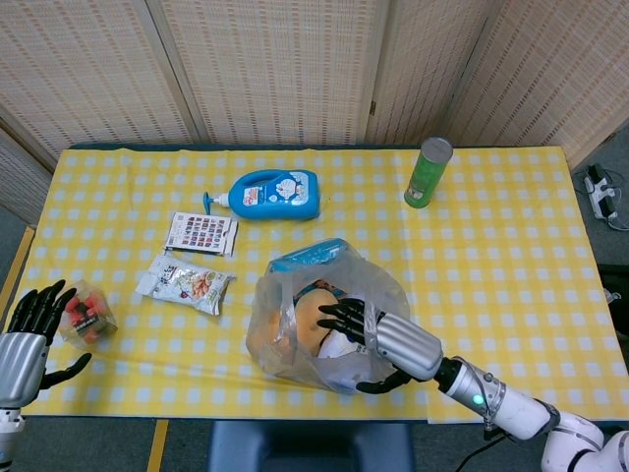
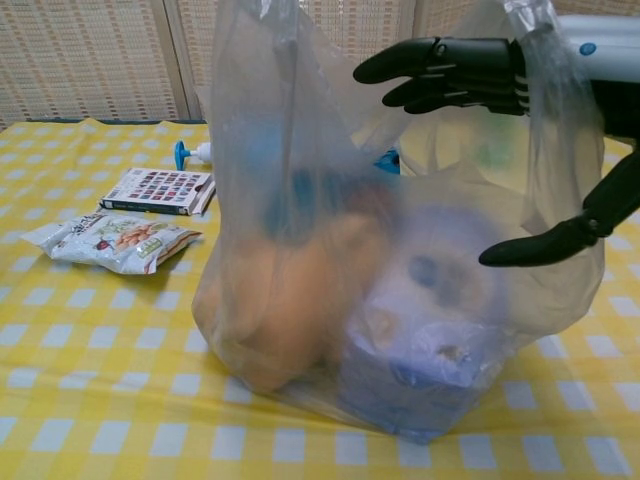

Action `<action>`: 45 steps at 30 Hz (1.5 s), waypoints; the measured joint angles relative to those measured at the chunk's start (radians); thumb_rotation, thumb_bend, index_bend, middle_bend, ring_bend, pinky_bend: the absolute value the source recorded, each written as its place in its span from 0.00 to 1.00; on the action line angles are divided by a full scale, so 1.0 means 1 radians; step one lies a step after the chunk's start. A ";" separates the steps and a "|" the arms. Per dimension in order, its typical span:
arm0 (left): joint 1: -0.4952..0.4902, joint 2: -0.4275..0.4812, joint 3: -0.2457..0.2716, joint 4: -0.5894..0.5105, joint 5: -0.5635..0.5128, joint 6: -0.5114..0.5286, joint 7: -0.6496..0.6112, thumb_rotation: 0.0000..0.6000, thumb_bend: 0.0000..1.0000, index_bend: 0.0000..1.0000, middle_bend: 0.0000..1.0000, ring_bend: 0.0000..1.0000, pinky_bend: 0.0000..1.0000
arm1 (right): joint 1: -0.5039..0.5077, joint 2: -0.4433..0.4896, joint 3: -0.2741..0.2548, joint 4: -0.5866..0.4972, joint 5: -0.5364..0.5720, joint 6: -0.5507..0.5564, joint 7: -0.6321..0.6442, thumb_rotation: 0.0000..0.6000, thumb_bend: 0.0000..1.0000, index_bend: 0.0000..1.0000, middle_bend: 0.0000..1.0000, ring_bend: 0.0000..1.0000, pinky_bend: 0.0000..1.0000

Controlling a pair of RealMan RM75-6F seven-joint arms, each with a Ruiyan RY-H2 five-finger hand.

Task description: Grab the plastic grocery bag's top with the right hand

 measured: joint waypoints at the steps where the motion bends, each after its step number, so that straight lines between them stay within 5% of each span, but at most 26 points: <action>1: 0.000 0.000 0.000 0.000 0.001 0.001 -0.001 1.00 0.22 0.00 0.05 0.06 0.00 | 0.001 -0.004 0.004 -0.001 0.008 -0.002 -0.013 1.00 0.24 0.00 0.00 0.00 0.00; 45: 0.014 0.015 0.000 -0.005 0.019 0.031 -0.029 1.00 0.22 0.00 0.05 0.06 0.00 | 0.156 -0.136 0.064 0.015 0.126 -0.120 0.011 1.00 0.24 0.00 0.00 0.00 0.00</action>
